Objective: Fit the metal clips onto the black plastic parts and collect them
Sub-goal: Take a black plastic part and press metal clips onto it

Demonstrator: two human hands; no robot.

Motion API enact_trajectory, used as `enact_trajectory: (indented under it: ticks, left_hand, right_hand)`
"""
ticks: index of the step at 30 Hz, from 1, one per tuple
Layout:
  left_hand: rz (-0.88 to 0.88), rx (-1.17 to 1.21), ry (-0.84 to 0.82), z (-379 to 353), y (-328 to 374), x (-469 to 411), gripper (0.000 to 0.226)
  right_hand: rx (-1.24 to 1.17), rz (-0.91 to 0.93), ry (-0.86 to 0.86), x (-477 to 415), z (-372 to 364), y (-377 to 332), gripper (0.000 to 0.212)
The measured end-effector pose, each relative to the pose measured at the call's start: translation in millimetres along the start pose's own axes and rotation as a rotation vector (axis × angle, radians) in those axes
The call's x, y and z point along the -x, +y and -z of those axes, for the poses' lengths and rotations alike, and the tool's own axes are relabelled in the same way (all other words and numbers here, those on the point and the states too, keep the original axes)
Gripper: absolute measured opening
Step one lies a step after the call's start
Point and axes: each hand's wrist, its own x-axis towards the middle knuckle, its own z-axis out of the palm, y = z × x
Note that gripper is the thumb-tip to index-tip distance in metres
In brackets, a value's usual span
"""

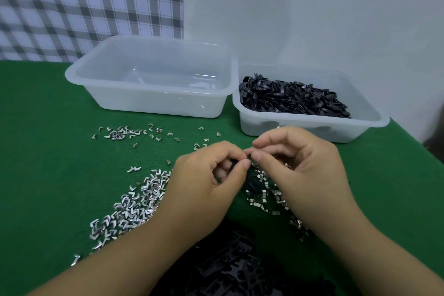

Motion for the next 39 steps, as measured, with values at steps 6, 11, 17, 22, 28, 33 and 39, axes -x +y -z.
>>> enact_trajectory:
  ticks: [6, 11, 17, 22, 28, 33, 39]
  left_hand:
    - [0.062, 0.119, 0.046, 1, -2, -2, 0.007]
    - [0.061, 0.101, 0.014, 1, 0, -2, 0.009]
    - [0.055, 0.087, -0.015, 0, 4, -1, 0.01]
    - [0.071, 0.08, -0.036, 3, 6, 0, 0.015]
    - [0.072, 0.037, 0.022, 3, 4, 0, 0.021]
    - [0.092, 0.045, 0.116, 2, 3, -1, 0.026]
    - [0.111, 0.071, 0.126, 1, 3, -2, 0.03]
  right_hand:
    - [0.043, -0.038, 0.005, -2, 3, 3, 0.015]
    - [0.056, 0.021, -0.021, 0, -1, 3, 0.019]
    - [0.108, 0.06, -0.005, 2, -3, 9, 0.02]
    - [0.374, 0.303, 0.023, 2, -3, 10, 0.009]
    - [0.413, 0.404, 0.027, 3, -4, 12, 0.008]
    - [0.338, 0.405, 0.033, 3, -4, 12, 0.008]
    - [0.363, 0.423, 0.058, 4, -5, 13, 0.006]
